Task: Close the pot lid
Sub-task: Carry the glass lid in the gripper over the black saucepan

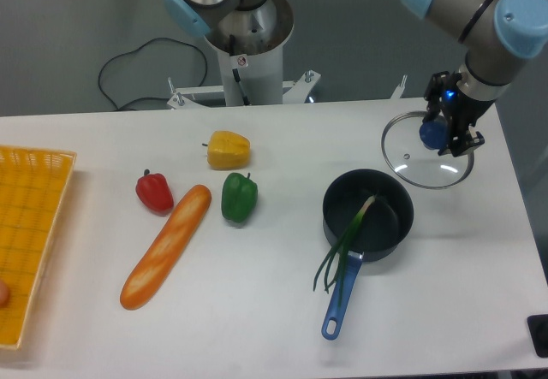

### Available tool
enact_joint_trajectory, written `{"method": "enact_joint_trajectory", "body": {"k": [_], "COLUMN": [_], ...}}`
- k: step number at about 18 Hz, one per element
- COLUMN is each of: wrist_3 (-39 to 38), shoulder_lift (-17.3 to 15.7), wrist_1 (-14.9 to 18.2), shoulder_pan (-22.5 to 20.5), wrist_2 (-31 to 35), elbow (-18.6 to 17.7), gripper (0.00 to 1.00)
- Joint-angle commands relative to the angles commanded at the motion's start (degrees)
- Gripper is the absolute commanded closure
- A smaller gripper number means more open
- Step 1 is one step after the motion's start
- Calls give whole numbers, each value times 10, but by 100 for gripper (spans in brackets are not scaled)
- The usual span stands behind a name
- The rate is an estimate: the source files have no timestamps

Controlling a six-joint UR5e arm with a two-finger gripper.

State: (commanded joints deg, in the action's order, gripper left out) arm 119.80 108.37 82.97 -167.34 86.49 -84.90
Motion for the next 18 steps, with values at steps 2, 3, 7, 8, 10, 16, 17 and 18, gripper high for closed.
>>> {"method": "enact_joint_trajectory", "body": {"k": [2, 3, 7, 8, 10, 16, 17, 18], "wrist_3": [-18, -25, -67, -77, -103, -183, -196, -206], "shoulder_lift": [0, -1, -9, -9, -9, -6, -5, -4], "wrist_1": [0, 1, -2, -3, -4, -28, -29, -30], "shoulder_pan": [3, 4, 12, 14, 28, 57, 58, 59], "wrist_2": [-11, -14, -29, -37, -41, -68, -76, -81], "elbow": [-1, -2, -13, -13, -13, -11, -11, -13], "gripper": [45, 45, 45, 45, 45, 45, 45, 45]}}
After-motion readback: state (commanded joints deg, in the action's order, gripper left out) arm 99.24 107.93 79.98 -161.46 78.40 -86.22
